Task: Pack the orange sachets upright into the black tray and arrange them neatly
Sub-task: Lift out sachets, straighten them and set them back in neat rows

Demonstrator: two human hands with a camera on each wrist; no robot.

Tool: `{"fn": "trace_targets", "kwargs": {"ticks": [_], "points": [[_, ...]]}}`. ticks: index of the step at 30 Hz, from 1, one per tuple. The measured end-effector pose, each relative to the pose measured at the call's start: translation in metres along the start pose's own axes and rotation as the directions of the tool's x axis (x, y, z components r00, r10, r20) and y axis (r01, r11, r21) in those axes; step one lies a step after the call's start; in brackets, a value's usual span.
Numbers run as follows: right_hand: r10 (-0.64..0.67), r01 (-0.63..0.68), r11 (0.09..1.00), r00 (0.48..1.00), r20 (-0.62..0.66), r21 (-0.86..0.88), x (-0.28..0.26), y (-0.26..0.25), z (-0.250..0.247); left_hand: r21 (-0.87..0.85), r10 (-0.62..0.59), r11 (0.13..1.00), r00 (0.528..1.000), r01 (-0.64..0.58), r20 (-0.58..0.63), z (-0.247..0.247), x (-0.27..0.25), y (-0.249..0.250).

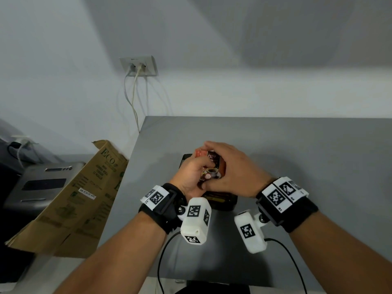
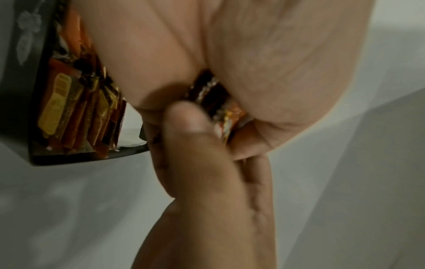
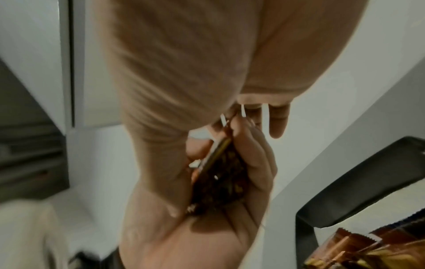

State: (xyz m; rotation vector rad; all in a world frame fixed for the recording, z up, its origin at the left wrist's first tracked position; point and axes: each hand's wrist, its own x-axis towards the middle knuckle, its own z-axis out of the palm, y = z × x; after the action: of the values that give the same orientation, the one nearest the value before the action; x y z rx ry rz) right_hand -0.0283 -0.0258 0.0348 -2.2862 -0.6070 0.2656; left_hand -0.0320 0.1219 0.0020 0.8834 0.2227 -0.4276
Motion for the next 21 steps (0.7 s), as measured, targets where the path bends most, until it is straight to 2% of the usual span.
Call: {"fn": "trace_targets", "kwargs": {"ticks": [4, 7, 9, 11, 13, 17, 21], "points": [[0.119, -0.088, 0.984, 0.973, -0.198, 0.156, 0.006, 0.002, -0.012, 0.045, 0.105, 0.994, 0.994, -0.104, -0.022, -0.002, 0.000, 0.004], [0.148, -0.104, 0.969, 0.971, -0.190, 0.225, 0.014, 0.011, -0.018, 0.142, 0.175, 0.977, 0.980, -0.161, -0.093, -0.004, 0.002, 0.005], [0.172, -0.116, 0.966, 0.955, -0.242, 0.231, 0.020, 0.019, -0.025, 0.180, 0.200, 0.968, 0.969, -0.173, -0.145, -0.008, 0.004, 0.008], [0.201, -0.145, 0.971, 0.929, -0.312, 0.191, 0.027, 0.030, -0.030, 0.188, 0.222, 0.966, 0.943, -0.179, -0.246, -0.016, 0.006, 0.012], [0.222, -0.209, 0.975, 0.925, -0.309, 0.076, 0.035, 0.041, -0.028, 0.184, 0.239, 0.965, 0.917, -0.187, -0.320, -0.027, 0.008, 0.017], [0.299, -0.332, 0.937, 0.924, -0.238, -0.112, 0.049, 0.071, -0.010, 0.218, 0.242, 0.961, 0.900, -0.171, -0.361, -0.038, 0.006, 0.017], [0.308, -0.348, 0.911, 0.931, -0.197, -0.221, 0.057, 0.087, 0.005, 0.230, 0.228, 0.962, 0.894, -0.146, -0.385, -0.042, 0.004, 0.017]]}}
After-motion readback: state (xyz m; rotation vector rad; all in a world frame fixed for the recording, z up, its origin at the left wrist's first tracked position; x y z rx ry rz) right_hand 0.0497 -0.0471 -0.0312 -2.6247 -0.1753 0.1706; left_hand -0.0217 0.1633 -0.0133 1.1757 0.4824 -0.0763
